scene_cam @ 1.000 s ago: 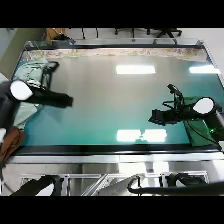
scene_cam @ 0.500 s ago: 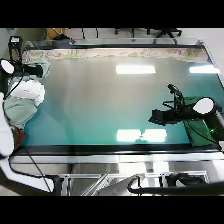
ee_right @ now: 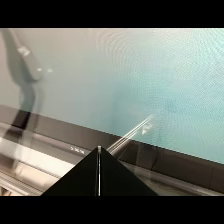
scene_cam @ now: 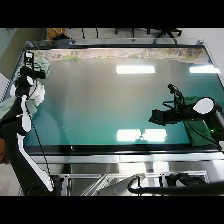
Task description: Fold the shirts.
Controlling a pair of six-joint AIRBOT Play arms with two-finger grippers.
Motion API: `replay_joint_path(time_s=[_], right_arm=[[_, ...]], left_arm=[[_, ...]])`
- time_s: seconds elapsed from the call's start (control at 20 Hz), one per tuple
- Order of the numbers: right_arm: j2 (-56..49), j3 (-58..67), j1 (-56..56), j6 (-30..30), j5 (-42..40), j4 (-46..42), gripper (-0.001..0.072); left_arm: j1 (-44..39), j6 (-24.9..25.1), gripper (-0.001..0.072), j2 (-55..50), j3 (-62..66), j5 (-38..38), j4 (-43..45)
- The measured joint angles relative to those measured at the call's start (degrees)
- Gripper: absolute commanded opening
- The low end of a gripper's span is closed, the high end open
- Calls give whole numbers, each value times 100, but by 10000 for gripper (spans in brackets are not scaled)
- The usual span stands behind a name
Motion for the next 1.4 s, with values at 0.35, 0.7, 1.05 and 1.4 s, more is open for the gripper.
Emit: replay_joint_path(time_s=[0.35,0.7,1.05,1.4], right_arm=[[0,0,0,0,0,0,15],[0,0,0,0,0,2,16],[0,0,0,0,0,0,15],[0,0,0,0,0,0,15]], left_arm=[[365,149,399,-739,186,686,-20],[321,162,14,-544,162,503,-37],[-35,-7,13,938,157,-188,-61],[-931,-1427,11,2994,155,-3254,-437]])
